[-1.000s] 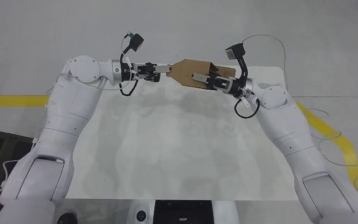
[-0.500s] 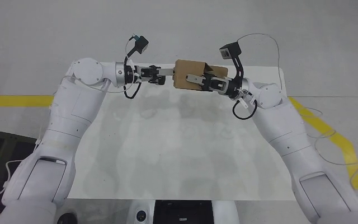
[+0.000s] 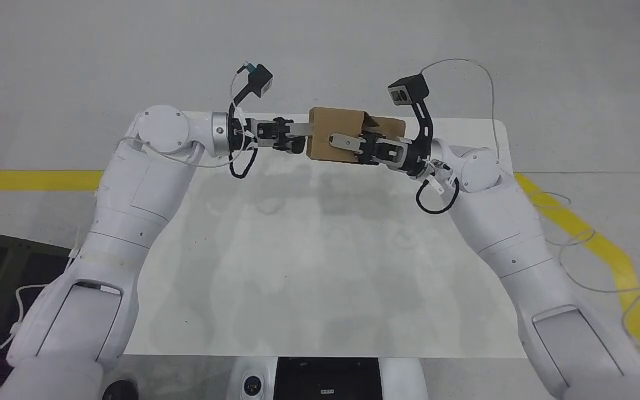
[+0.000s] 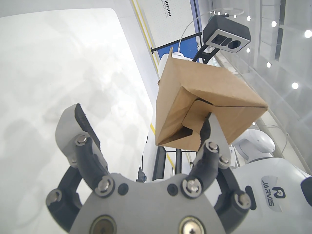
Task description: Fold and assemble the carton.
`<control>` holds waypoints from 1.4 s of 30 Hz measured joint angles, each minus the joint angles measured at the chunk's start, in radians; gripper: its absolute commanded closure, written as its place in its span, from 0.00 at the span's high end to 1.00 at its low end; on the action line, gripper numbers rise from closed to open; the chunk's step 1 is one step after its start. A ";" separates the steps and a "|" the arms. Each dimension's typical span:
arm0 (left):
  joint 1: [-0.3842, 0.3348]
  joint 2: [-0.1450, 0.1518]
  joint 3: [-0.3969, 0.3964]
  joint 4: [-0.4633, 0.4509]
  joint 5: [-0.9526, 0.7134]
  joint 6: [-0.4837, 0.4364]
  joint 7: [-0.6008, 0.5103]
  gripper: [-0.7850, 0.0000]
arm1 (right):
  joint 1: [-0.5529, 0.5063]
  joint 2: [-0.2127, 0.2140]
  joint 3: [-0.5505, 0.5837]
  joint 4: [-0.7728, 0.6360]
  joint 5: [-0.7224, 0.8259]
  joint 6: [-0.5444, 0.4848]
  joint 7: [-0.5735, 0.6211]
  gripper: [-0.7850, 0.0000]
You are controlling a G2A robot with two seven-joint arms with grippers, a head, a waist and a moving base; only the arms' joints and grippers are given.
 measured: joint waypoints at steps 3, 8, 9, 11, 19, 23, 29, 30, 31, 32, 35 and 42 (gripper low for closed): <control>-0.005 -0.004 0.008 0.007 -0.005 -0.006 0.001 1.00 | 0.003 -0.002 0.001 0.005 0.001 0.004 0.003 0.00; -0.010 -0.010 0.019 0.021 -0.016 -0.014 -0.007 1.00 | 0.005 -0.002 0.005 0.015 -0.002 0.008 0.007 0.00; -0.011 -0.011 0.021 0.023 -0.019 -0.015 -0.009 1.00 | 0.005 -0.003 0.005 0.016 -0.002 0.009 0.008 0.00; -0.012 -0.014 0.026 0.024 -0.025 -0.018 -0.013 1.00 | 0.006 -0.004 0.003 0.016 0.000 0.010 0.010 0.00; -0.023 -0.024 0.043 0.036 -0.041 -0.032 -0.012 1.00 | 0.011 -0.009 -0.002 0.025 0.005 0.012 0.012 0.00; -0.026 -0.027 0.045 0.048 -0.045 -0.035 -0.015 1.00 | 0.010 -0.009 -0.002 0.034 0.005 0.013 0.012 0.00; -0.025 -0.032 0.047 0.061 -0.068 -0.048 -0.016 1.00 | -0.001 -0.012 -0.002 0.046 0.042 0.019 0.019 0.00; -0.025 -0.032 0.047 0.067 -0.065 -0.050 -0.016 1.00 | -0.002 -0.012 -0.002 0.048 0.044 0.021 0.020 0.00; -0.026 -0.031 0.046 0.076 -0.062 -0.053 -0.017 1.00 | -0.003 -0.013 -0.003 0.050 0.046 0.023 0.022 0.00; -0.026 -0.031 0.045 0.082 -0.060 -0.055 -0.020 1.00 | -0.004 -0.013 -0.003 0.052 0.049 0.025 0.024 0.00; -0.025 -0.029 0.040 0.095 -0.057 -0.061 -0.033 1.00 | -0.006 -0.014 -0.002 0.052 0.066 0.032 0.031 0.00; -0.009 -0.028 0.038 0.099 -0.068 -0.082 -0.058 1.00 | -0.008 -0.016 -0.002 0.039 0.095 0.048 0.047 0.00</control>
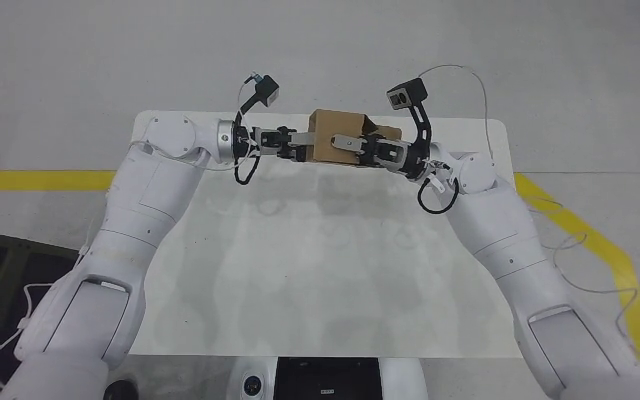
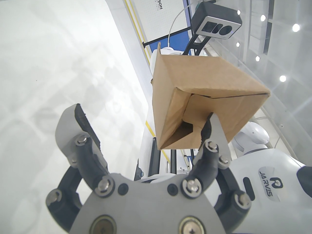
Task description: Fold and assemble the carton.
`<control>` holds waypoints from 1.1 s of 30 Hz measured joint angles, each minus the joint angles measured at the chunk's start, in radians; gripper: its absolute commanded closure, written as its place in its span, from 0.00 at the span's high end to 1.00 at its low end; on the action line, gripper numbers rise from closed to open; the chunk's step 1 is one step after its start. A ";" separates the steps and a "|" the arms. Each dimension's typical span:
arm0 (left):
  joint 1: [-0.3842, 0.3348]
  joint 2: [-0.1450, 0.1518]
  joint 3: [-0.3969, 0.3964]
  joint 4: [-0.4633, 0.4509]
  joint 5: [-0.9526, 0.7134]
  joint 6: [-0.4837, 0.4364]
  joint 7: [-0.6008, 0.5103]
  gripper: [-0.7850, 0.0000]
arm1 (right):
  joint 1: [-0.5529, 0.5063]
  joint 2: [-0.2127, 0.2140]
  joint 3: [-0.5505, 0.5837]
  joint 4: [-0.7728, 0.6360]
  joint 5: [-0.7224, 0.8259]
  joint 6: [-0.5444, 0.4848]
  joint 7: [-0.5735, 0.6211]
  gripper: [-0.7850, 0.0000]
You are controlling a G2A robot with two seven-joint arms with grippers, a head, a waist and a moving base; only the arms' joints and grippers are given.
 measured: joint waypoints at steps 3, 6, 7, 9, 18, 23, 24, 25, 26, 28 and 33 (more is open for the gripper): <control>0.004 -0.002 0.004 -0.001 0.000 -0.003 0.003 1.00 | 0.002 -0.001 -0.001 -0.005 0.005 0.003 0.003 0.00; 0.004 -0.004 0.007 -0.002 -0.002 -0.004 0.006 1.00 | 0.004 -0.002 -0.001 -0.010 0.006 0.005 0.005 0.00; 0.003 -0.005 0.008 -0.003 -0.003 -0.003 0.007 1.00 | 0.004 -0.002 -0.001 -0.012 0.006 0.006 0.006 0.00; 0.002 -0.006 0.009 -0.003 -0.005 -0.003 0.006 1.00 | 0.005 -0.002 -0.002 -0.016 0.006 0.007 0.007 0.00; -0.001 -0.004 -0.003 0.001 0.002 -0.008 0.005 1.00 | 0.001 0.003 0.005 0.003 -0.027 0.003 0.003 0.00; 0.008 0.013 -0.031 -0.006 0.051 -0.008 0.011 1.00 | -0.002 0.007 0.005 0.056 -0.090 0.000 0.000 0.00; 0.012 0.016 -0.036 -0.009 0.059 -0.008 0.011 1.00 | -0.003 0.007 0.003 0.064 -0.098 0.000 0.000 0.00; 0.016 0.020 -0.043 -0.015 0.071 -0.008 0.012 1.00 | -0.006 0.007 0.000 0.075 -0.108 0.000 0.000 0.00; 0.019 0.024 -0.047 -0.021 0.084 -0.009 0.012 1.00 | -0.009 0.006 -0.003 0.084 -0.115 0.001 0.001 0.00; 0.024 0.030 -0.055 -0.032 0.110 -0.015 0.013 1.00 | -0.013 0.005 -0.010 0.104 -0.128 0.003 0.003 0.00; 0.035 0.050 -0.073 -0.080 0.237 -0.095 0.038 1.00 | -0.024 -0.008 -0.044 0.169 -0.162 0.013 0.000 0.00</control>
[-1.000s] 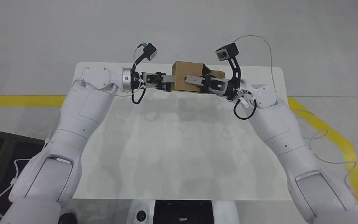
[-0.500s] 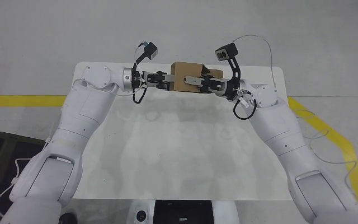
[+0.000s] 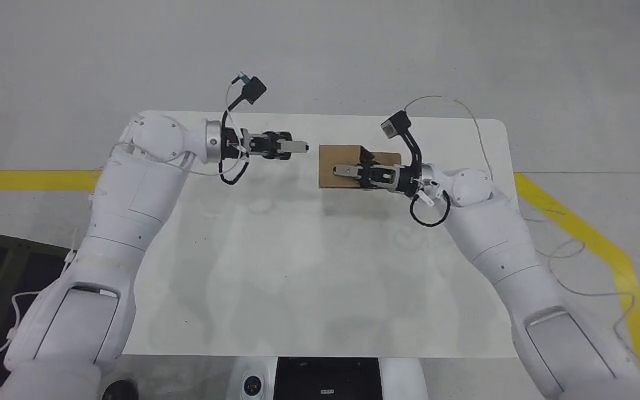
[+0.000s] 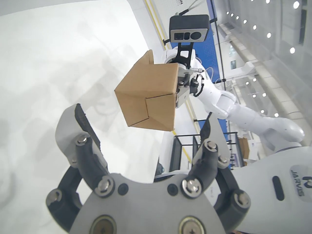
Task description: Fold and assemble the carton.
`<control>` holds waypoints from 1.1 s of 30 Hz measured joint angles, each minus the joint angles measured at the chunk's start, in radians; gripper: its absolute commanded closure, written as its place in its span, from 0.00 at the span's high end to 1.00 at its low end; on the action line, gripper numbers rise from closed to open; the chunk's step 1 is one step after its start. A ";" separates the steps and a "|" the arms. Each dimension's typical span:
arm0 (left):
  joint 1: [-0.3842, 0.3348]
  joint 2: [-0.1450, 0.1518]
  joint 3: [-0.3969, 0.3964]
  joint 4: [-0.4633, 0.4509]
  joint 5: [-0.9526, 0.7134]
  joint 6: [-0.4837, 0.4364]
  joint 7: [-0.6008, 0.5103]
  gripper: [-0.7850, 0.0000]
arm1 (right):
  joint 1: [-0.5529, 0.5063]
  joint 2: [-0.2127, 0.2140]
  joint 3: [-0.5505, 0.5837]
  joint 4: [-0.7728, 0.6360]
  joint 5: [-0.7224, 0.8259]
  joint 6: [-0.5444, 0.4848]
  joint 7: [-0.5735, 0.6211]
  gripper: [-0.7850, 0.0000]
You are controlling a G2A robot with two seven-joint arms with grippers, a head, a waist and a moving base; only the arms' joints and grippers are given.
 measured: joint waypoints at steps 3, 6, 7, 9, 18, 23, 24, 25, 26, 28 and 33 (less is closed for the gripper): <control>0.013 0.013 -0.017 -0.026 0.091 -0.068 0.049 1.00 | 0.002 -0.011 -0.023 0.039 -0.019 0.000 -0.008 0.00; 0.037 0.026 -0.043 -0.041 0.188 -0.122 0.126 1.00 | 0.012 -0.025 -0.048 0.077 -0.035 -0.002 -0.018 0.00; 0.049 0.032 -0.053 -0.047 0.230 -0.142 0.156 1.00 | 0.017 -0.033 -0.060 0.093 -0.040 0.002 -0.026 0.00; 0.068 0.041 -0.068 -0.058 0.290 -0.169 0.201 1.00 | 0.026 -0.045 -0.078 0.116 -0.049 0.012 -0.041 0.00; 0.132 0.081 -0.115 -0.129 0.570 -0.340 0.299 1.00 | 0.094 -0.118 -0.166 0.238 -0.090 0.031 -0.109 0.00; 0.156 0.101 -0.084 -0.152 0.700 -0.417 0.352 1.00 | 0.126 -0.161 -0.201 0.321 -0.097 0.039 -0.135 0.22; 0.159 0.105 -0.074 -0.151 0.718 -0.430 0.366 1.00 | 0.131 -0.168 -0.205 0.333 -0.097 0.038 -0.138 0.36; 0.161 0.108 -0.065 -0.150 0.734 -0.444 0.380 1.00 | 0.135 -0.174 -0.208 0.345 -0.097 0.035 -0.139 0.48; 0.160 0.113 -0.054 -0.147 0.752 -0.462 0.397 1.00 | 0.141 -0.182 -0.211 0.359 -0.095 0.031 -0.139 1.00; 0.156 0.119 -0.037 -0.146 0.775 -0.488 0.424 1.00 | 0.153 -0.193 -0.215 0.382 -0.097 0.018 -0.136 1.00; 0.153 0.123 0.013 -0.183 0.794 -0.491 0.441 1.00 | 0.185 -0.205 -0.209 0.437 -0.108 -0.020 -0.136 1.00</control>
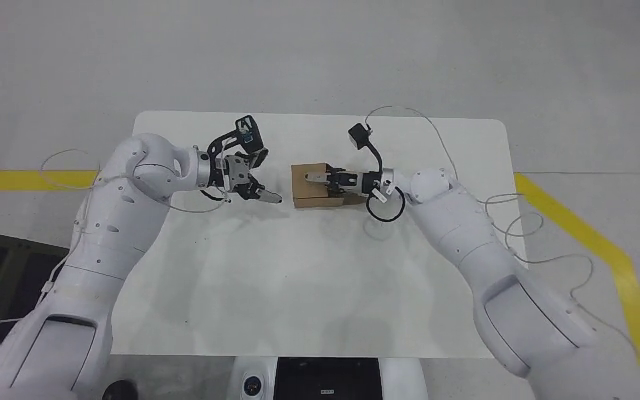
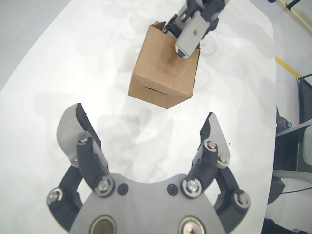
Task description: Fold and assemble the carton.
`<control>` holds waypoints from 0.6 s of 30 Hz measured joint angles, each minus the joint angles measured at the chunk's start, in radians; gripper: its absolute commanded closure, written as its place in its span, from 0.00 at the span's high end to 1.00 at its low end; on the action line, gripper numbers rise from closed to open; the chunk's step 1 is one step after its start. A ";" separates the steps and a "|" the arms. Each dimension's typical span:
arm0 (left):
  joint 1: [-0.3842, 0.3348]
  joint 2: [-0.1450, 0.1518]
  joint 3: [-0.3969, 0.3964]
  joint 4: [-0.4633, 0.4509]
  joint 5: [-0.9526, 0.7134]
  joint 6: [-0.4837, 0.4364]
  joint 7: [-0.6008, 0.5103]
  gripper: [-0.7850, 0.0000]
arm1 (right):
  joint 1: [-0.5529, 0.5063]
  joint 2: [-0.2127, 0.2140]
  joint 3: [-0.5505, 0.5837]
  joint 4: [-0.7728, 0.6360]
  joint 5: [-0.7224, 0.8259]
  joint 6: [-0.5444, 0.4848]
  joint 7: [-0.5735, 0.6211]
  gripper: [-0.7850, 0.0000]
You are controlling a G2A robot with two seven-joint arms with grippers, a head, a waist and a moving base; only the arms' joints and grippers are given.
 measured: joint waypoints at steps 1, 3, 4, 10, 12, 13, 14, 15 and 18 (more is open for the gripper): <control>-0.001 0.000 0.011 -0.006 0.003 0.000 0.008 1.00 | 0.004 0.000 0.003 0.008 -0.001 -0.008 0.007 1.00; -0.005 0.000 0.037 -0.012 0.012 0.000 0.034 1.00 | 0.010 0.001 0.012 0.023 0.005 -0.024 0.028 1.00; -0.007 0.000 0.047 -0.011 0.016 0.000 0.047 1.00 | 0.011 0.003 0.017 0.029 0.011 -0.029 0.035 1.00; -0.032 -0.013 0.099 0.045 0.057 0.008 0.161 1.00 | 0.011 0.023 0.064 0.027 0.044 -0.063 0.065 1.00; -0.040 -0.021 0.112 0.063 0.064 0.025 0.190 1.00 | 0.012 0.032 0.074 0.016 0.039 -0.062 0.069 1.00; -0.045 -0.026 0.123 0.069 0.071 0.034 0.204 1.00 | 0.011 0.039 0.079 0.006 0.027 -0.062 0.069 1.00; -0.048 -0.030 0.132 0.073 0.076 0.040 0.212 1.00 | 0.009 0.045 0.082 -0.003 0.017 -0.061 0.068 1.00; -0.051 -0.034 0.141 0.075 0.081 0.045 0.219 1.00 | 0.006 0.051 0.084 -0.011 0.007 -0.061 0.068 1.00; -0.064 -0.046 0.168 0.083 0.095 0.051 0.237 1.00 | -0.005 0.073 0.099 -0.036 -0.016 -0.059 0.070 1.00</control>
